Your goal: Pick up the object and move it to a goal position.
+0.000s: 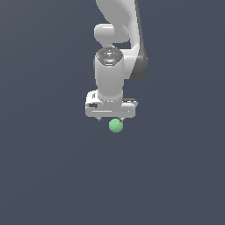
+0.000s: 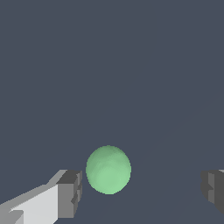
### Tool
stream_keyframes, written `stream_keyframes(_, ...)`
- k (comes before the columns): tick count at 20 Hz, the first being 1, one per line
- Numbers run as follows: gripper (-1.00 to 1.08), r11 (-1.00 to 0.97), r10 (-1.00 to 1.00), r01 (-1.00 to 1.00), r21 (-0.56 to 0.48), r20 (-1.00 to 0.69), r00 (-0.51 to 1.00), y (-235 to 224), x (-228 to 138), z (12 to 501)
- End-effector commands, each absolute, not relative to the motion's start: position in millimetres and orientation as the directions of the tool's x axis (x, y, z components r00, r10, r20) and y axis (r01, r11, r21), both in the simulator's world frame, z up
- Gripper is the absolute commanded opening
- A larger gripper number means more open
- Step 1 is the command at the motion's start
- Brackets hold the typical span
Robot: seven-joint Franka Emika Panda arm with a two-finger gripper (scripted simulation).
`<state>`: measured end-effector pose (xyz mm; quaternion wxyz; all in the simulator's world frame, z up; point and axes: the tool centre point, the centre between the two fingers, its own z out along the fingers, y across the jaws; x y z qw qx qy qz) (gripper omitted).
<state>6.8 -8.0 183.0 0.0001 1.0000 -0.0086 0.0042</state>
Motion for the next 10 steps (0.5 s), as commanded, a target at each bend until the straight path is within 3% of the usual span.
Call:
stream_keyframes(1, 1.00, -1.000, -0.017, -0.017, 0.000, 0.008, 1.000, -8, 7, 183)
stream_keyframes(10, 1.00, -0.999, -0.054, -0.054, -0.006, -0.004, 0.999, -36, 4, 184)
